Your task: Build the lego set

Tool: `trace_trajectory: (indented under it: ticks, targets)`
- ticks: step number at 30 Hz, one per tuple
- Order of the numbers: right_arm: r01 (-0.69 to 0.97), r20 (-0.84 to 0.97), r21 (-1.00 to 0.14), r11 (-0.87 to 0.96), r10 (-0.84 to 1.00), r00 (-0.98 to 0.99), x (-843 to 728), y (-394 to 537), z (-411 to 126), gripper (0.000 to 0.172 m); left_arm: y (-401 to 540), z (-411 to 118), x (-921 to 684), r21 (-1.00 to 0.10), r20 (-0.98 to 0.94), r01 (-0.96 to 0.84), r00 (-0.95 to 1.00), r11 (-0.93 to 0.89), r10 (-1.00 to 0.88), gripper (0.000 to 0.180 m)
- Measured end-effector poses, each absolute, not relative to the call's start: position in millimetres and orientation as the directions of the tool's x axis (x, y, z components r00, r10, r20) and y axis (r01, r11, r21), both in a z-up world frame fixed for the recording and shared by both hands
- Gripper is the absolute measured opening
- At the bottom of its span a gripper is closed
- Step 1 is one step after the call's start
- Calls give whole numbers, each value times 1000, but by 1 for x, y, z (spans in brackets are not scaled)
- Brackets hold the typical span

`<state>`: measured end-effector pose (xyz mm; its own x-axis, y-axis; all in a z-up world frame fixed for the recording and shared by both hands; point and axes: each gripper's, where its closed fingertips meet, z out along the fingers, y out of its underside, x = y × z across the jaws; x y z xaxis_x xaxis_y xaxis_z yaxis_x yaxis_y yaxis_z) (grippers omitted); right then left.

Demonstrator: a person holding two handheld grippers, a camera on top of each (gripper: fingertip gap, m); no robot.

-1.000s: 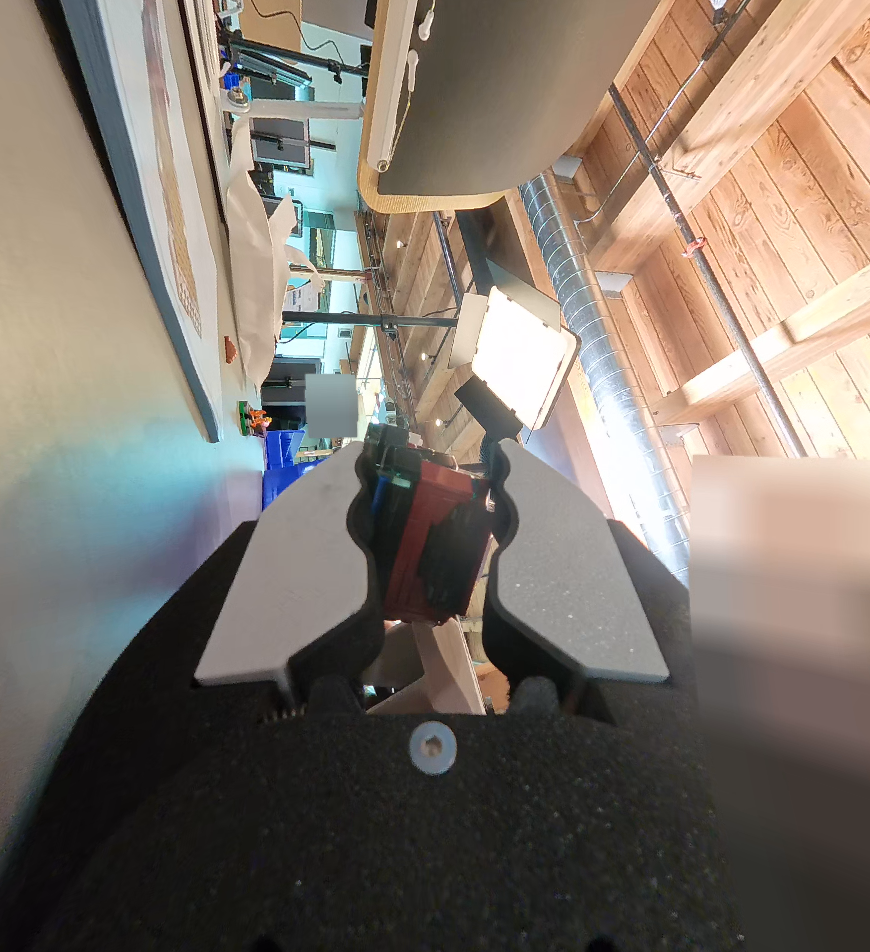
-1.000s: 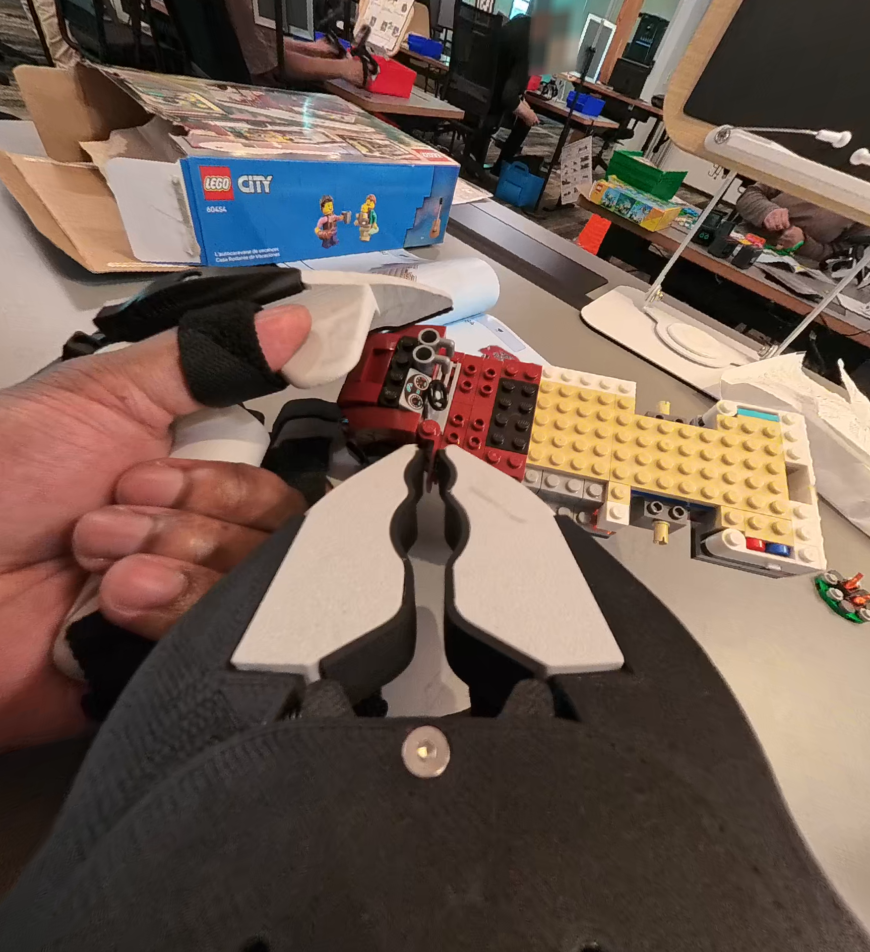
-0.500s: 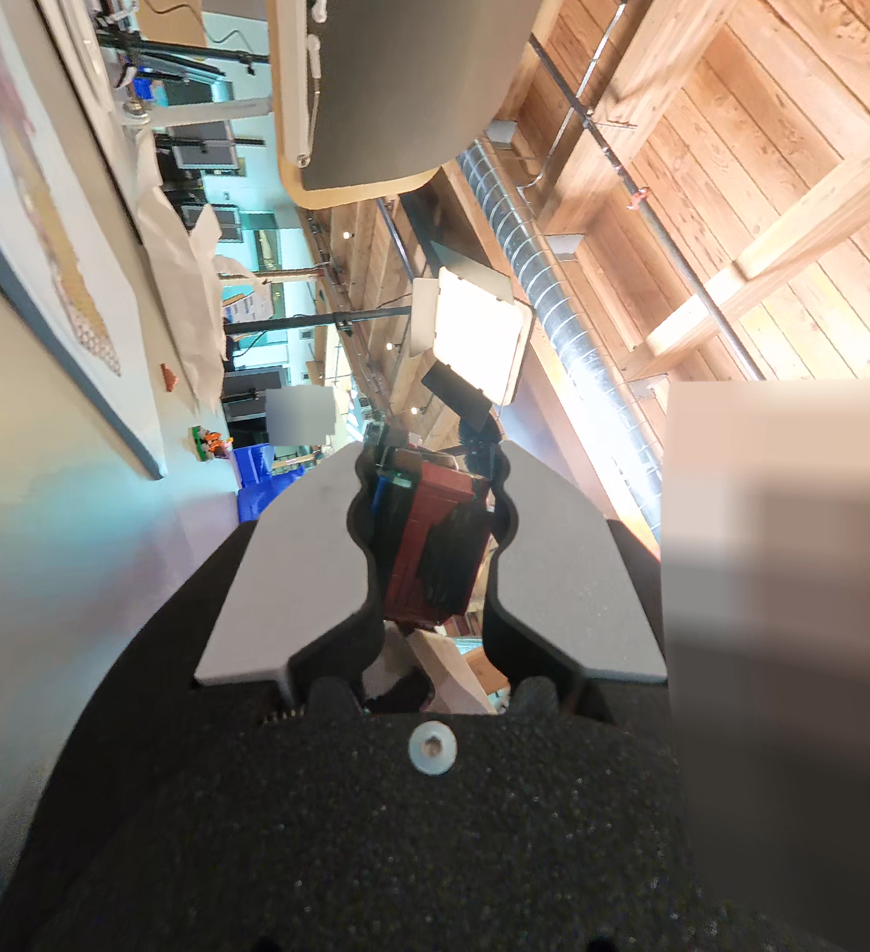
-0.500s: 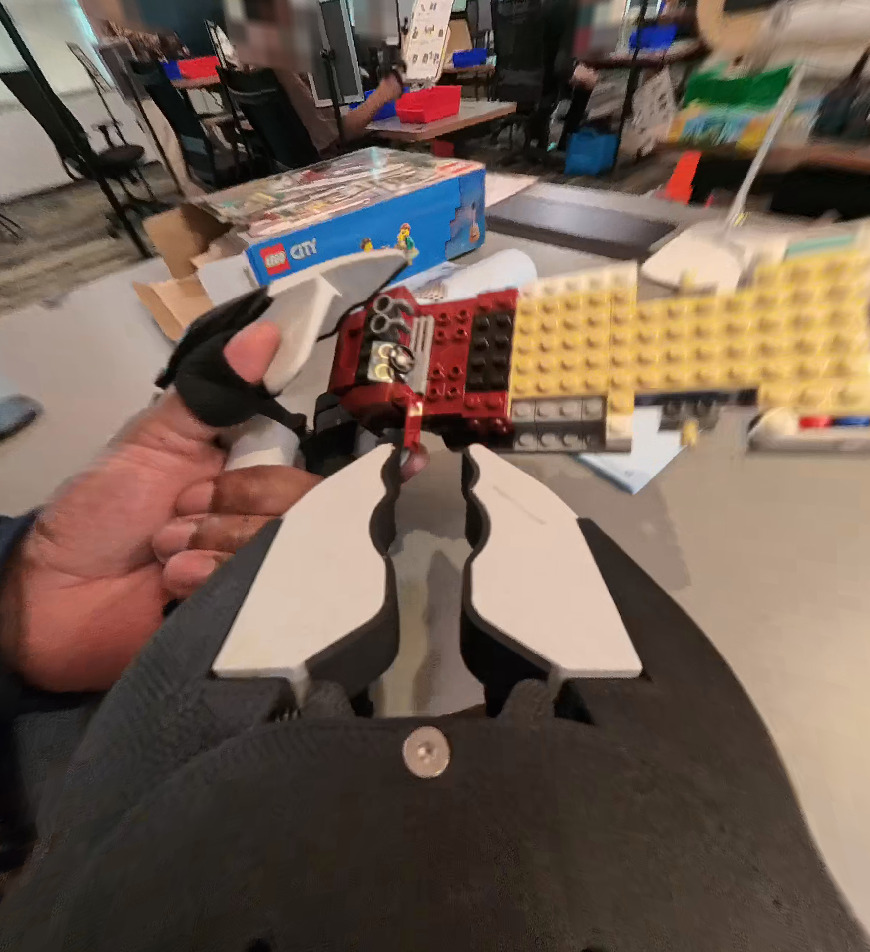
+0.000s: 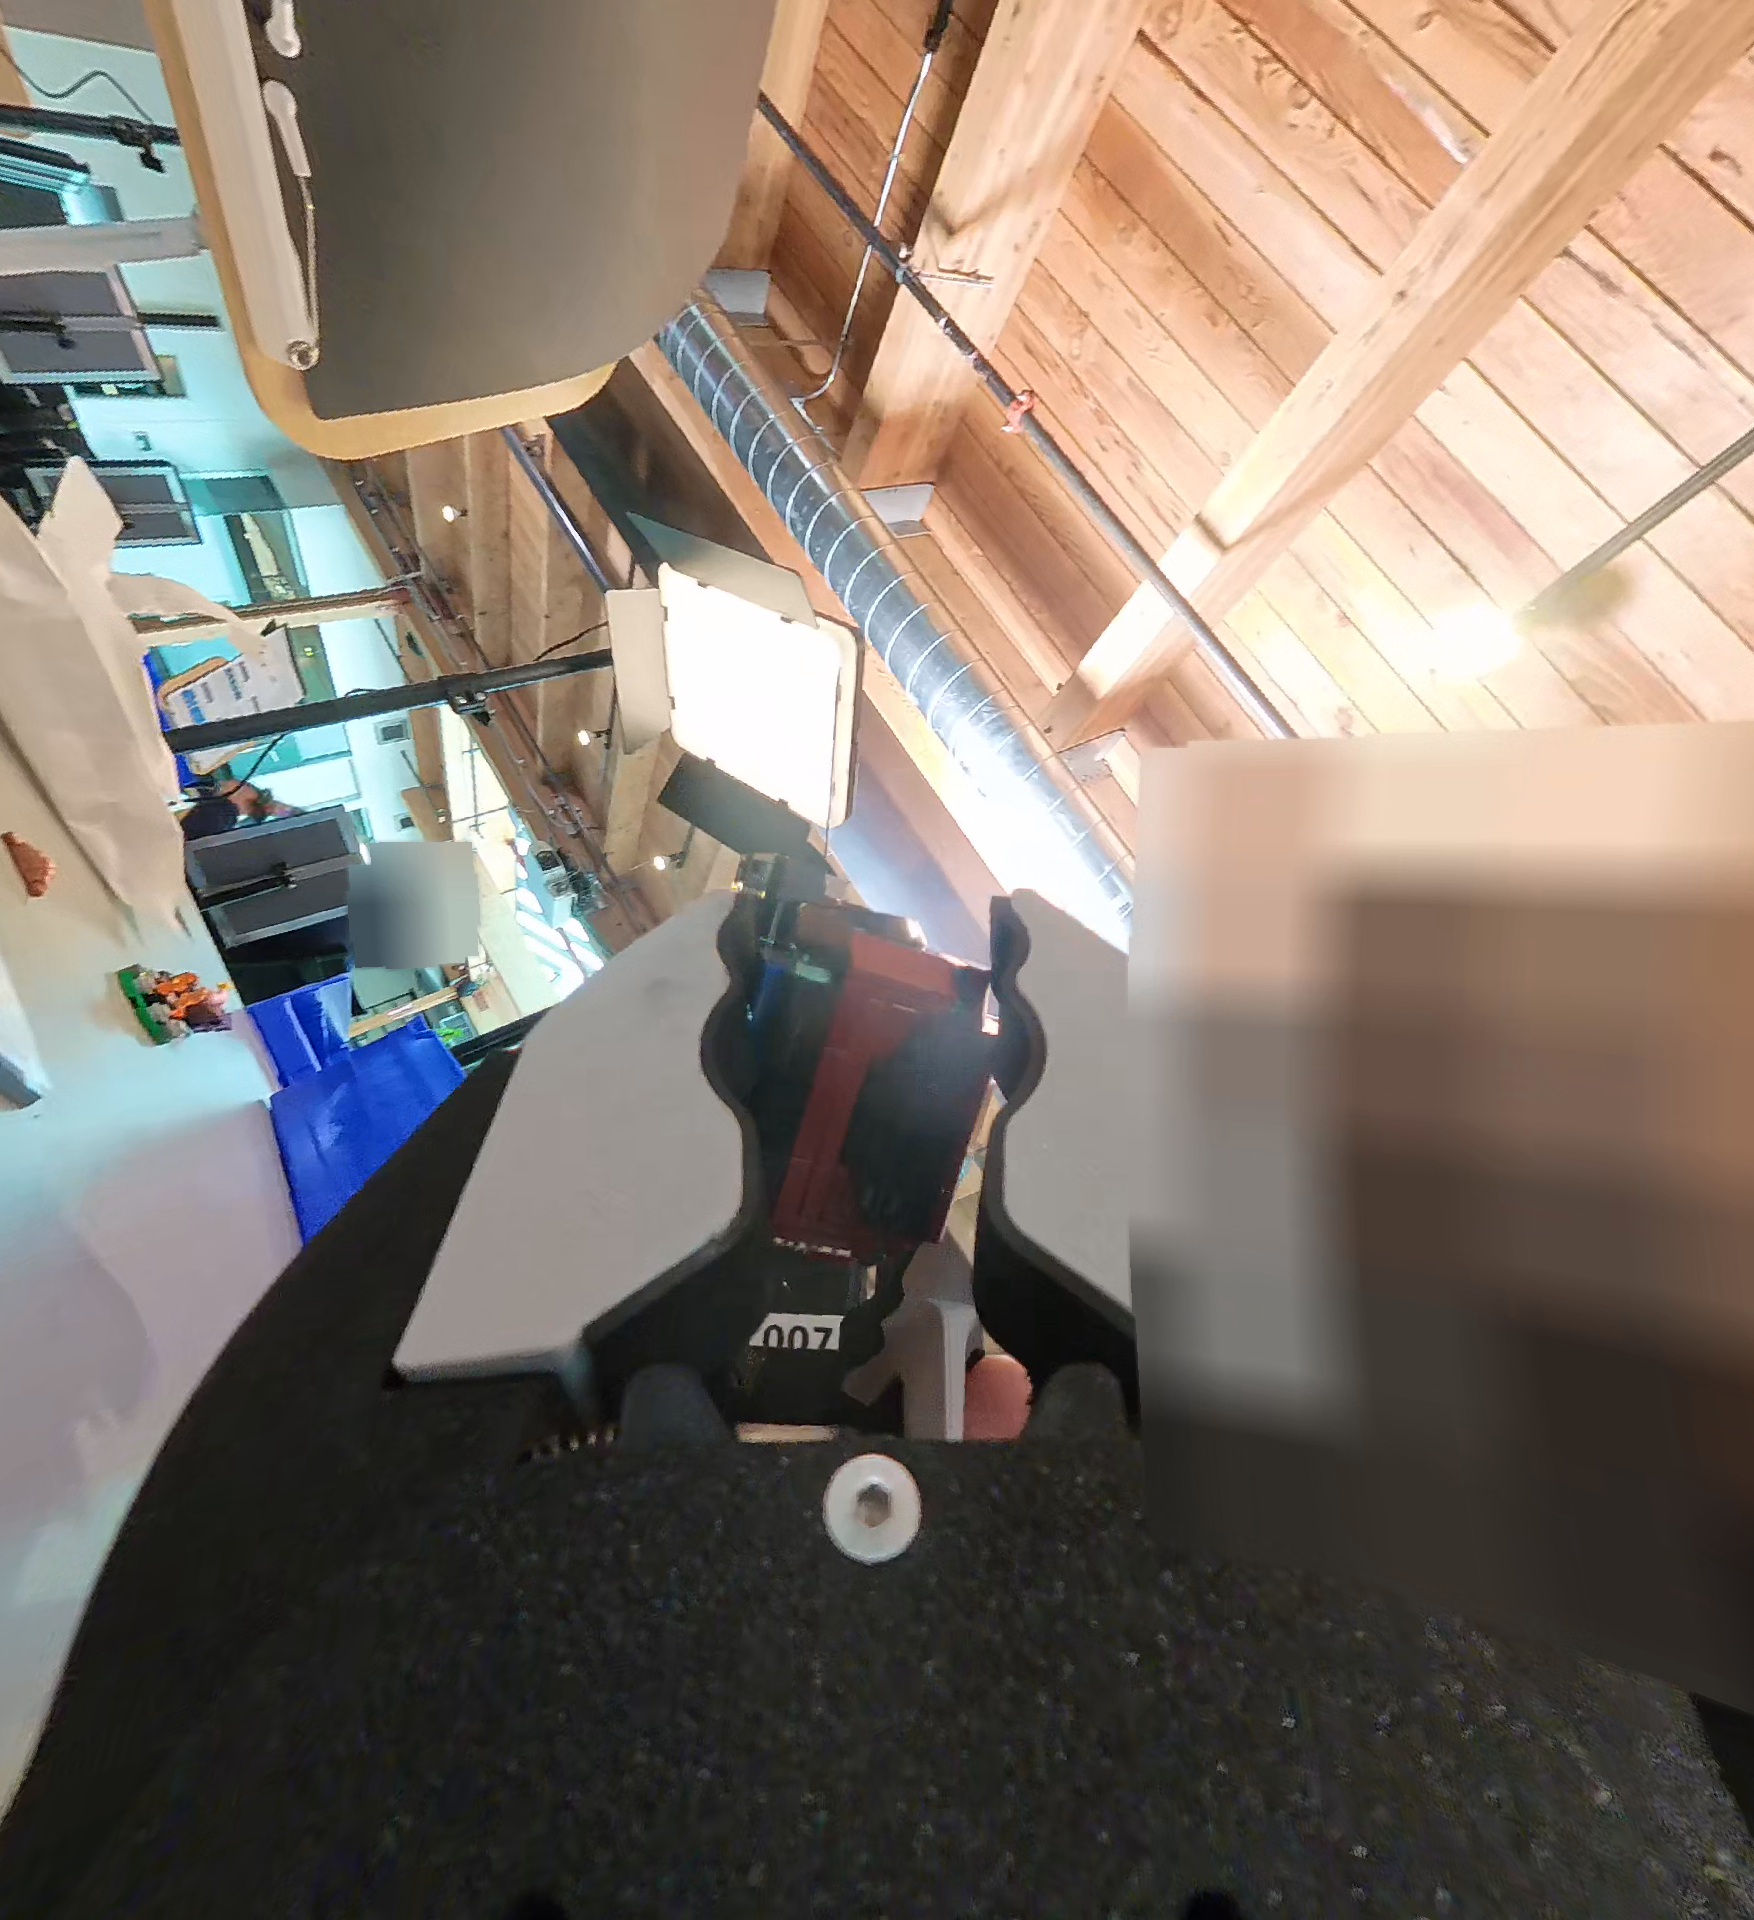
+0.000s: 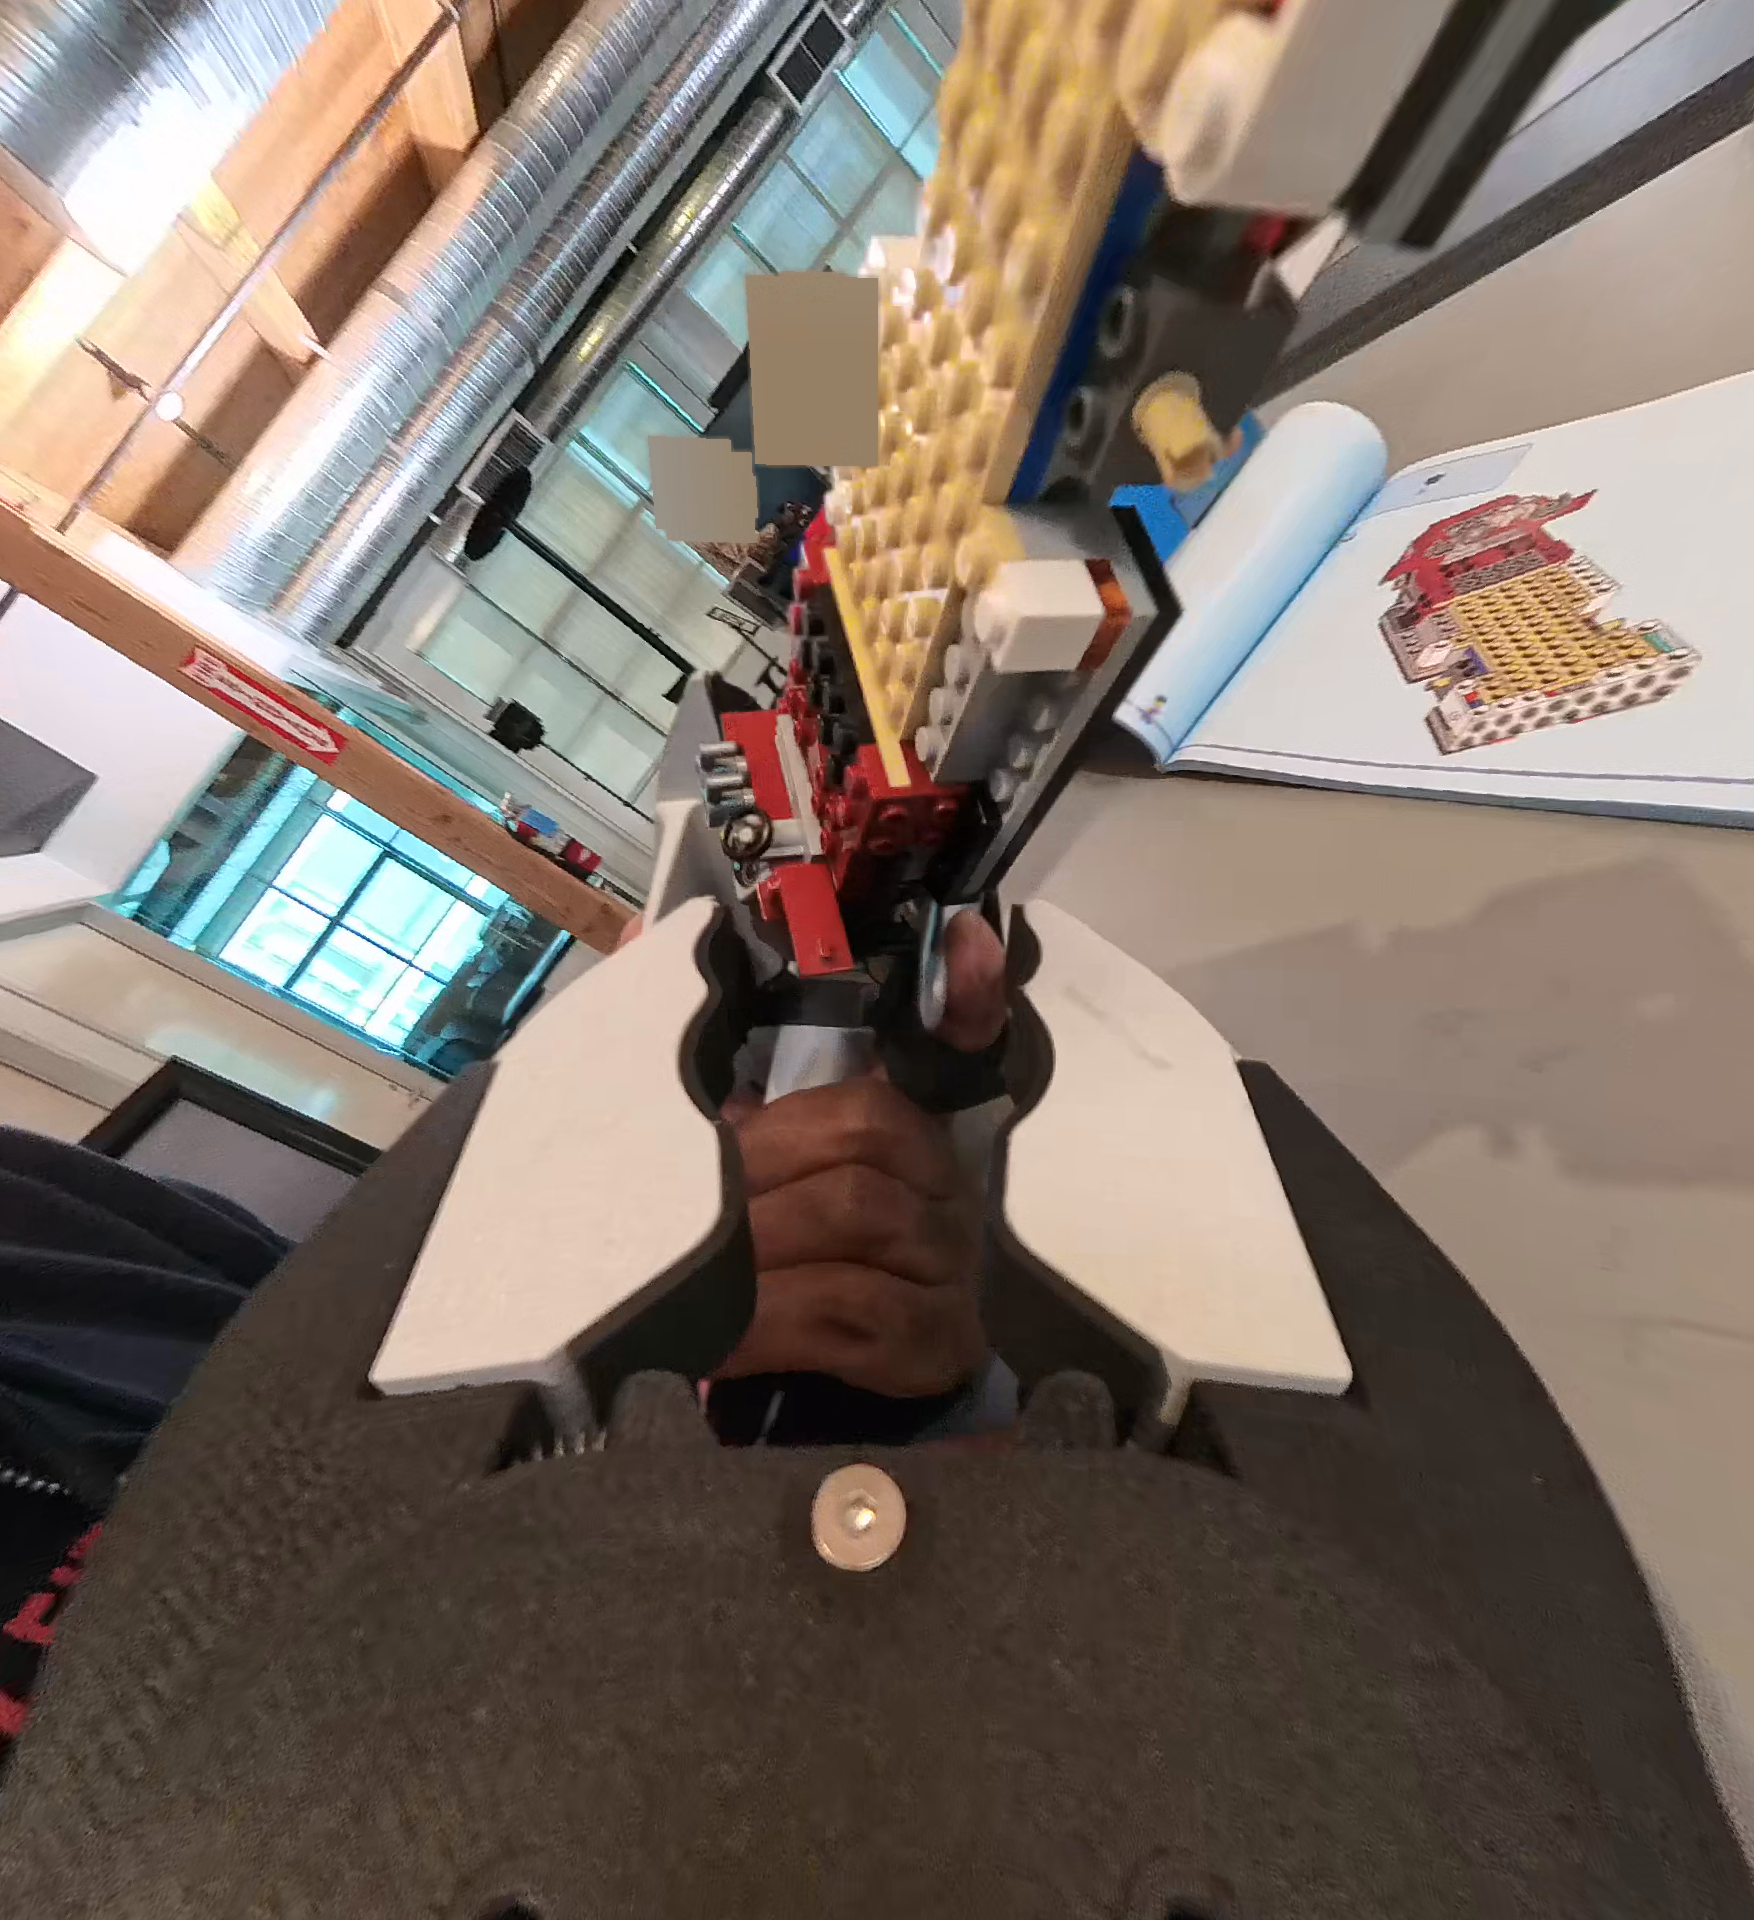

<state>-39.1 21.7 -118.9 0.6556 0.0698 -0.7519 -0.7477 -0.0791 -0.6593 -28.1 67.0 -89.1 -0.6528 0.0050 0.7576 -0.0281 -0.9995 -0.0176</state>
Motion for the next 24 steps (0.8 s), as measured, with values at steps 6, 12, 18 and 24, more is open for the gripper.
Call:
trace_trajectory:
  ticks: [6,12,18,24]
  targets:
    - [-743,-749,-662,-101,53,660,-48,34,-118,48,69,-83,-33,24,714,-25,-699,-999,35,44]
    - [-745,-748,-663,-74,32,663,-47,35,-115,46,73,-81,-34,68,699,-23,-712,-997,64,44]
    - [-766,-767,-642,-36,52,640,-44,30,-111,39,72,-82,-34,51,706,-13,-707,-999,45,43]
    - [-763,-764,-645,-33,59,643,-44,30,-110,41,69,-78,-37,16,694,-3,-720,-1000,13,43]
